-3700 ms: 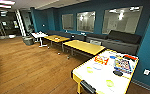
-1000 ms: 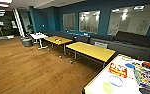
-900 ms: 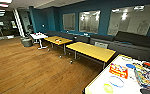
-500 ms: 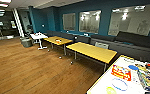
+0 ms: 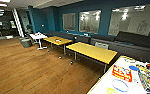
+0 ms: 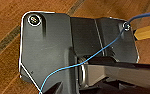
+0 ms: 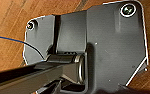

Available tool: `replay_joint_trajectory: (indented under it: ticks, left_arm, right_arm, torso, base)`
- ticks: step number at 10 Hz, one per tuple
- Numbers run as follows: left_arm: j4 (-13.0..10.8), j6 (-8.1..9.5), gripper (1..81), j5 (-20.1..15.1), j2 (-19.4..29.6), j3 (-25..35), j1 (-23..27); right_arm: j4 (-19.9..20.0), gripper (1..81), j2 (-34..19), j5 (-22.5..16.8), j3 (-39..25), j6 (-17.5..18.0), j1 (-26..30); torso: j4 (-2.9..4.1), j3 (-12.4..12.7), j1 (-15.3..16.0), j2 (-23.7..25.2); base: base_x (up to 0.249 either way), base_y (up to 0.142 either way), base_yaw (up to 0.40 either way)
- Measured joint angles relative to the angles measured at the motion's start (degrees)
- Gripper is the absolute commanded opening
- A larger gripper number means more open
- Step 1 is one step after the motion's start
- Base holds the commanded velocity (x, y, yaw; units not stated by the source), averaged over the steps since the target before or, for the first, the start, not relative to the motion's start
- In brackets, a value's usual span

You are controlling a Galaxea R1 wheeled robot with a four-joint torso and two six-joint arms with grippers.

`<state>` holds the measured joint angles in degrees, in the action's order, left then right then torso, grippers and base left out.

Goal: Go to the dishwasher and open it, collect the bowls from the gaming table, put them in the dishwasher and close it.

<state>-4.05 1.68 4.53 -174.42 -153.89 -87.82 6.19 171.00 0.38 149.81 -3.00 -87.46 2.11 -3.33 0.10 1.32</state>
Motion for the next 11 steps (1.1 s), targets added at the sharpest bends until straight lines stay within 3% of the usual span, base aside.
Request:
replay_joint_trajectory:
  ticks: [5, 11]
  left_arm:
    - [0.0, 0.0, 81.1, 0.0, 0.0, 0.0, -0.2]
    - [-0.1, 0.0, 81.1, -0.2, -0.1, 0.0, -0.8]
  right_arm:
    - [0.0, 81.1, -0.1, 0.0, 0.1, 0.0, -0.2]
    - [0.0, 81.1, -0.1, 0.0, 0.4, 0.0, 0.0]
  torso:
    - [0.0, 0.0, 0.0, 0.0]
    - [0.0, 0.0, 0.0, 0.0]
  base:
    - [0.0, 0.0, -0.018]
    - [0.0, 0.0, -0.382]
